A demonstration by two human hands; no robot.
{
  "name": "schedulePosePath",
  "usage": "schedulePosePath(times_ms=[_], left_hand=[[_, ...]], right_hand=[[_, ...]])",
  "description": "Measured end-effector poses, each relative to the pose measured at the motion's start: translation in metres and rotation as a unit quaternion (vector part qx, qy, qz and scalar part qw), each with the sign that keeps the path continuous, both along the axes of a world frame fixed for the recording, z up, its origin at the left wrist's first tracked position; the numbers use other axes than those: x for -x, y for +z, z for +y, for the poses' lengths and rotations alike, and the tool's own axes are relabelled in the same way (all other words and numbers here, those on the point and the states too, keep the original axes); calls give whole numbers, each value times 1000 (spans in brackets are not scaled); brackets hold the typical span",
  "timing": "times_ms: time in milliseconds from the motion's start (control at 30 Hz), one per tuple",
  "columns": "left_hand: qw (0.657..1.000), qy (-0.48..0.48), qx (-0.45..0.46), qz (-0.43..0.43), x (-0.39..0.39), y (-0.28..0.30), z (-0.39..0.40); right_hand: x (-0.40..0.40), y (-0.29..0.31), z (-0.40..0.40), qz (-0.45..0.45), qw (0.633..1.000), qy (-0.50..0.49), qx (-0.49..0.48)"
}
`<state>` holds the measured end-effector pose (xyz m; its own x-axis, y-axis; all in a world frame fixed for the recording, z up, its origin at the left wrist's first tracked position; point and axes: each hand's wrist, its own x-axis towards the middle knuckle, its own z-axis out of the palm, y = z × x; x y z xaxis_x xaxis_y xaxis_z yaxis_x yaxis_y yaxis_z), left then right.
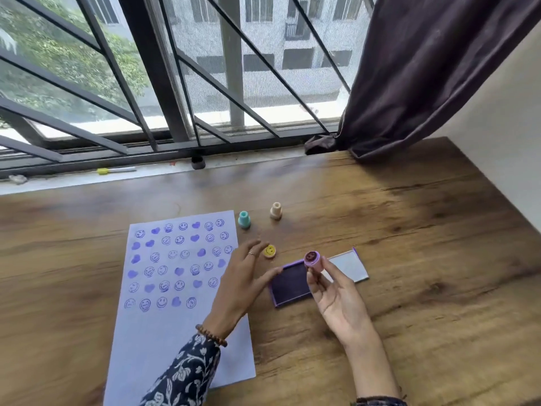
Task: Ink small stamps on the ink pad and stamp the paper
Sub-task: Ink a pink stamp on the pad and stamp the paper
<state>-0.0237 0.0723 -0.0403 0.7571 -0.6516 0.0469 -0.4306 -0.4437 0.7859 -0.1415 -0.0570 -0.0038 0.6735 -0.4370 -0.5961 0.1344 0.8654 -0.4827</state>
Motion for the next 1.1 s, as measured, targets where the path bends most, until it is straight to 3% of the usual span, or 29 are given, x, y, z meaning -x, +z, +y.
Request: schedulePosePath(times_ms=[100, 200, 267, 367, 400, 500, 667, 767, 900, 1100], left_hand=[[997, -57, -37, -40, 10, -7, 20], [991, -76, -95, -60, 16, -16, 29], [988, -78, -109, -70, 14, -19, 28], [989, -72, -108, -73, 14, -24, 30], [990, -70, -103, -71, 15, -25, 31], [992, -62, -89, -64, 16, -26, 34], [993, -63, -87, -58, 18, -24, 32], [992, -67, -91, -54, 22, -25, 33], [994, -60, -84, -45, 28, -26, 35], [992, -59, -99, -47, 18, -25, 32]], right_hand=[[5, -6, 5, 43, 993, 28, 103], [4, -8, 13, 137, 949, 91, 268], [-1, -7, 19, 227, 875, 147, 402], [-4, 2, 26, 325, 689, 221, 609], [-5, 8, 27, 324, 652, 224, 648], [-8, 28, 28, 298, 598, 212, 713], [-5, 43, 31, 263, 554, 189, 767], [1, 24, 33, 291, 541, 211, 760], [7, -5, 35, 309, 558, 265, 723], [-10, -13, 28, 315, 538, 270, 734]])
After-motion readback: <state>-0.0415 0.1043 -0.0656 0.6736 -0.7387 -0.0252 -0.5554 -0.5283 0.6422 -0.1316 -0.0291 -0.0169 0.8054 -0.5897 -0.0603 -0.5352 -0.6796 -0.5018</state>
